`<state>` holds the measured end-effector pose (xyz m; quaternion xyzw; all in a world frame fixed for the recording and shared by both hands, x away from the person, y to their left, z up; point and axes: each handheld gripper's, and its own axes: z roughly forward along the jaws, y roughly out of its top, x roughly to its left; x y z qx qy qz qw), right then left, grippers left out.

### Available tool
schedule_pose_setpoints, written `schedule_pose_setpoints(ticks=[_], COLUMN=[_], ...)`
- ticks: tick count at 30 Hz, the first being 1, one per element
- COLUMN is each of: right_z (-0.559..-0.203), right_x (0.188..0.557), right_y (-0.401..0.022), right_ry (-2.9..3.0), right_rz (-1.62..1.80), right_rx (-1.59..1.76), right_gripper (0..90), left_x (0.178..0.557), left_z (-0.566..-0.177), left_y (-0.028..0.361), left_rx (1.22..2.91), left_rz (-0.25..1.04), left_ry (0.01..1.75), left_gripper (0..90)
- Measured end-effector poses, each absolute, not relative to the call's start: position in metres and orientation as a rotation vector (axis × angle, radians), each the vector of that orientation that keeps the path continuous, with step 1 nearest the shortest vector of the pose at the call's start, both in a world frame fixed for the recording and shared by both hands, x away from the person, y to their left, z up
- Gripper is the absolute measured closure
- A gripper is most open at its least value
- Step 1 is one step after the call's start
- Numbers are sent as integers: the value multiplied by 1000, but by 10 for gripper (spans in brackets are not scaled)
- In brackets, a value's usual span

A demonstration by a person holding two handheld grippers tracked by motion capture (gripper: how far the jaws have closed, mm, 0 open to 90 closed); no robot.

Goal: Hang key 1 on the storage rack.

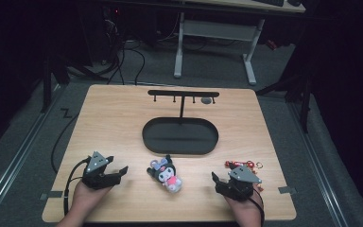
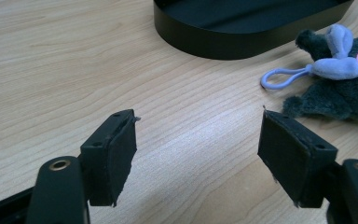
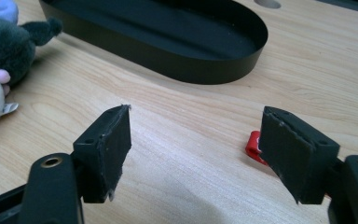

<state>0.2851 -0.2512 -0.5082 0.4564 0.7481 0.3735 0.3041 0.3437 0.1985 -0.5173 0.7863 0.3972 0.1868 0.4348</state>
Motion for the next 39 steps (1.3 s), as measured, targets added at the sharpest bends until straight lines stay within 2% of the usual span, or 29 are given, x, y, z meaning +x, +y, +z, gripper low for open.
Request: schedule_pose_setpoints(ticks=[4,15,39], right_z=[-508,-507,-507], right_x=[287,288,294], right_y=[-249,-243,-222], right_ry=[2027,2137,2287], right_rz=[945,854,710], right_rx=[1209,1256,1242], right_gripper=[246,312,307], left_x=[344,343,342], left_z=[-517,-516,-517], left_y=[198,199,199], left_rx=[1958,1951,1953], left_rz=[466,454,446], left_ry=[987,991,978], left_gripper=[284,285,292])
